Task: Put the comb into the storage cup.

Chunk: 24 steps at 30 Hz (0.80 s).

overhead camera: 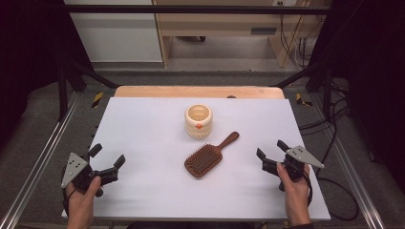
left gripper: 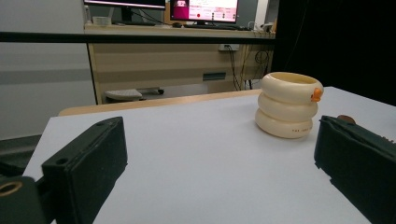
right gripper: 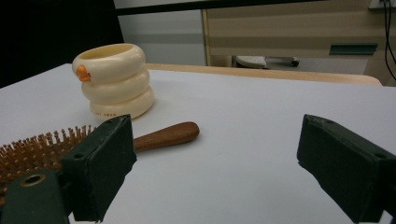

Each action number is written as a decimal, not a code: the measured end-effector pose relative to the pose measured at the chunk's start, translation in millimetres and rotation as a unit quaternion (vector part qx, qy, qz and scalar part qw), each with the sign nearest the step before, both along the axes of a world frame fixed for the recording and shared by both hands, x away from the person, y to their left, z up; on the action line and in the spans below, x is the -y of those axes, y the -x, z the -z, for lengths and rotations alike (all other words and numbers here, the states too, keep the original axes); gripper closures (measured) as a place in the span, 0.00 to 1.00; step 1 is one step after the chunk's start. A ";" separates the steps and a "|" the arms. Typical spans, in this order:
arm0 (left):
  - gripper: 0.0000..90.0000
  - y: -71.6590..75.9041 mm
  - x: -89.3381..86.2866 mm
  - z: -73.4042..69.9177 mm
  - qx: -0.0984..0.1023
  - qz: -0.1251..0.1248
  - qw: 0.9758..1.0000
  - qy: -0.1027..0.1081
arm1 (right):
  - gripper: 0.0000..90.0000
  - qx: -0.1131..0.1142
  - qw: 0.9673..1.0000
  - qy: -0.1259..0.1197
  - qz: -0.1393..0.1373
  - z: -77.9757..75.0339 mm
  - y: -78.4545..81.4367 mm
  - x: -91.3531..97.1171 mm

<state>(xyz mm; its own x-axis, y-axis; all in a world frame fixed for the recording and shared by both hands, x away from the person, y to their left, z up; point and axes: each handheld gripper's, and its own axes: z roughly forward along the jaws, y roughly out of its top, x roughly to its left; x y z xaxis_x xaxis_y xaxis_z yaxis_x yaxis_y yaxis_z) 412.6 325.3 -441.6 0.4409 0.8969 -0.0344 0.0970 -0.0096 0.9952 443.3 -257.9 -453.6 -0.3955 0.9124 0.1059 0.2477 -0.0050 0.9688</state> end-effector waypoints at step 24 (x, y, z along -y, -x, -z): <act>0.04 1.2 0.4 0.2 -0.005 0.001 1.000 -0.007 | 0.61 -0.079 0.995 0.056 -0.026 3.3 -8.3 -29.4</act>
<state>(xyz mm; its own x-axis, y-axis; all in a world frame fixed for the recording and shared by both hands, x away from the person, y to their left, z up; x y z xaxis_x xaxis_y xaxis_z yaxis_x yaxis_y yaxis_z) 411.5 324.8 -441.8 0.4420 0.8967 -0.0259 0.1070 -0.0240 0.9940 451.6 -228.5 -456.8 -0.4295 0.9003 0.0698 0.3950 0.1178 0.9111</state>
